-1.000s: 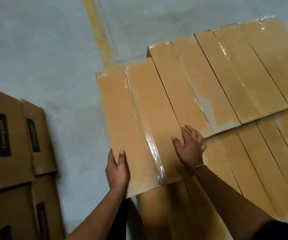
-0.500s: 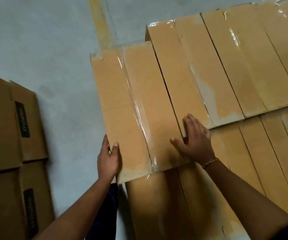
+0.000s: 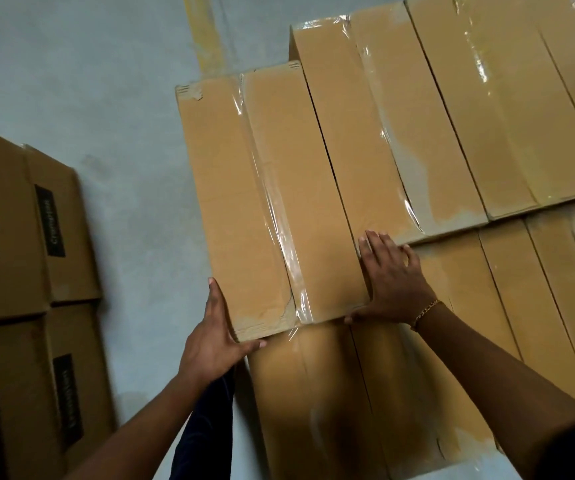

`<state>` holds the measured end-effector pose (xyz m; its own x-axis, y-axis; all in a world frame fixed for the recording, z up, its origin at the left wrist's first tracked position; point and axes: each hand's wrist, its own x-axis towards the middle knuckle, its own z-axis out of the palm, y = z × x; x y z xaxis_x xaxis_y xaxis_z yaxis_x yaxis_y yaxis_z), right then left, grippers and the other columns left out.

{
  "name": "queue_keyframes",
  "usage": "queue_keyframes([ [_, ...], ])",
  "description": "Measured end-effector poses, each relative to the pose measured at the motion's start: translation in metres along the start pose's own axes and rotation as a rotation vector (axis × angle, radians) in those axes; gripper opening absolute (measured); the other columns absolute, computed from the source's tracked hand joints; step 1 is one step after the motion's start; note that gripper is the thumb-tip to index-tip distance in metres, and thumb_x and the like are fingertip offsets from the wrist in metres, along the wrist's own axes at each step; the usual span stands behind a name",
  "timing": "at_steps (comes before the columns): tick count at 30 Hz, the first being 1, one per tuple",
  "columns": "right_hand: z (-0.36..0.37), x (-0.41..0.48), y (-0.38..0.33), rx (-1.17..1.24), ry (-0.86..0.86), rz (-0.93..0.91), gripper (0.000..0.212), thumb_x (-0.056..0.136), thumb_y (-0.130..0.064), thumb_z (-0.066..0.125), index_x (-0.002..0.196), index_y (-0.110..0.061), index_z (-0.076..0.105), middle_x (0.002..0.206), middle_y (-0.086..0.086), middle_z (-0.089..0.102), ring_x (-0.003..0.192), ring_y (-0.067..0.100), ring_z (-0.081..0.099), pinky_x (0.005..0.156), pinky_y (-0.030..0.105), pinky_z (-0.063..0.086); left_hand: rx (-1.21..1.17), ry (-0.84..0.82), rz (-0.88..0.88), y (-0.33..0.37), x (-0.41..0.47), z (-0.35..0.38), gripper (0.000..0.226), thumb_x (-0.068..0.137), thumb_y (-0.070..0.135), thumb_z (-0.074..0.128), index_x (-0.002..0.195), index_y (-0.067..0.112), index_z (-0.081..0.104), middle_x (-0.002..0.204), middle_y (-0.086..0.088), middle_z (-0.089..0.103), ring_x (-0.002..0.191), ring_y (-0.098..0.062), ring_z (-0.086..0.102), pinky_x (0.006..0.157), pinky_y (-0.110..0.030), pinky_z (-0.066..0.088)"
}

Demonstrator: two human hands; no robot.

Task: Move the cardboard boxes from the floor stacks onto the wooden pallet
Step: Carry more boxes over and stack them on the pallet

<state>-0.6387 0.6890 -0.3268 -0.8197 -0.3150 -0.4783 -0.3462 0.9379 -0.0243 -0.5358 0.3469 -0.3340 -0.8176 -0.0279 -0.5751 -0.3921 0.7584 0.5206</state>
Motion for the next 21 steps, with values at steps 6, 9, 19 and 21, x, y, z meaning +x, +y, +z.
queue_keyframes([
  [6, -0.007, 0.004, -0.002, 0.025, 0.080, 0.001, 0.140, 0.047, -0.105, 0.043, 0.151, -0.012, 0.042, 0.159, 0.011, 0.038, 0.143, 0.031, 0.039, 0.103, 0.055, 0.039, 0.012, 0.029, 0.026, -0.001, 0.010, -0.008, 0.151, 0.059, 0.077, 0.081, 0.151, 0.040, -0.034, 0.171, 0.006, 0.009, 0.139, -0.030, 0.048, 0.097, -0.047, 0.053],
  [9, -0.011, 0.010, -0.004, 0.061, 0.134, 0.026, 0.127, 0.050, -0.102, 0.045, 0.143, -0.016, 0.049, 0.153, 0.008, 0.046, 0.137, 0.028, 0.045, 0.096, 0.051, 0.041, 0.026, 0.047, 0.033, 0.003, 0.022, -0.018, 0.152, 0.059, 0.074, 0.082, 0.153, 0.038, -0.032, 0.171, 0.008, 0.009, 0.140, -0.029, 0.046, 0.098, -0.046, 0.052],
  [19, -0.022, 0.027, -0.008, -0.001, 0.252, 0.079, 0.091, 0.058, -0.099, 0.039, 0.104, -0.024, 0.060, 0.112, -0.002, 0.057, 0.098, 0.021, 0.052, 0.079, 0.039, 0.034, 0.028, 0.072, 0.055, 0.009, 0.051, -0.038, 0.153, 0.060, 0.069, 0.087, 0.152, 0.040, -0.032, 0.170, 0.010, 0.009, 0.142, -0.025, 0.044, 0.099, -0.043, 0.051],
  [21, -0.023, 0.027, -0.006, -0.013, 0.270, 0.073, 0.093, 0.060, -0.099, 0.039, 0.111, -0.023, 0.060, 0.116, -0.001, 0.058, 0.100, 0.022, 0.054, 0.081, 0.040, 0.036, 0.023, 0.070, 0.057, 0.010, 0.052, -0.038, 0.152, 0.060, 0.068, 0.087, 0.152, 0.040, -0.032, 0.171, 0.009, 0.007, 0.144, -0.025, 0.042, 0.100, -0.044, 0.050],
])
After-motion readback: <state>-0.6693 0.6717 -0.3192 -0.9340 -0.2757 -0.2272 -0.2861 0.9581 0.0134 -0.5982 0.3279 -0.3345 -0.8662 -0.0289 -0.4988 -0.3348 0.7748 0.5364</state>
